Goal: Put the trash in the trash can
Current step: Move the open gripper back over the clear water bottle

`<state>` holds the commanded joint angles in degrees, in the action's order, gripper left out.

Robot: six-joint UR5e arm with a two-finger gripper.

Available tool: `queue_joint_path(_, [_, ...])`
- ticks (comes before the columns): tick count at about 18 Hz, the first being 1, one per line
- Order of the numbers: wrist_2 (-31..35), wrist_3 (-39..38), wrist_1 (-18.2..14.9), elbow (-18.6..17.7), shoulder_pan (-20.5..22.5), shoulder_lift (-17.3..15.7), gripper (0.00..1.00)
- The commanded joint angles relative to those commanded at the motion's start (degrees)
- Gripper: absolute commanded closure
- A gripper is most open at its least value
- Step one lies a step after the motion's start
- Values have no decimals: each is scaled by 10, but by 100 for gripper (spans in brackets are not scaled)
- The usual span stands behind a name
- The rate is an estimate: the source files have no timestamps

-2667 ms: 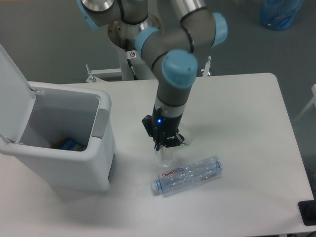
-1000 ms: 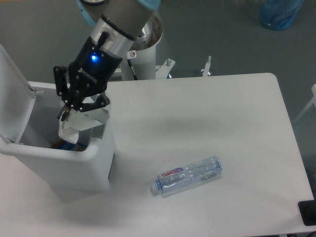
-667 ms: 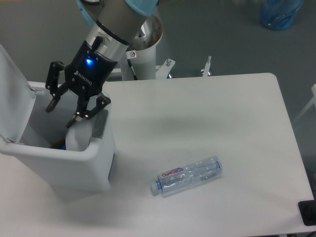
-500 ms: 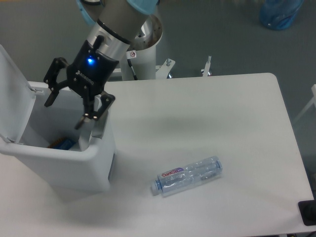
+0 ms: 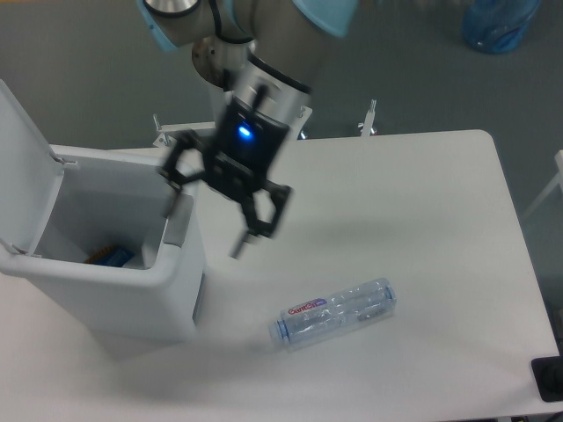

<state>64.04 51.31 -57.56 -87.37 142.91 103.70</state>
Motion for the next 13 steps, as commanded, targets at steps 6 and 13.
queue_joint_path(6, [58,75,-18,48,8,69,0])
queue_joint_path(13, [111,114,-26,48,8,113,0])
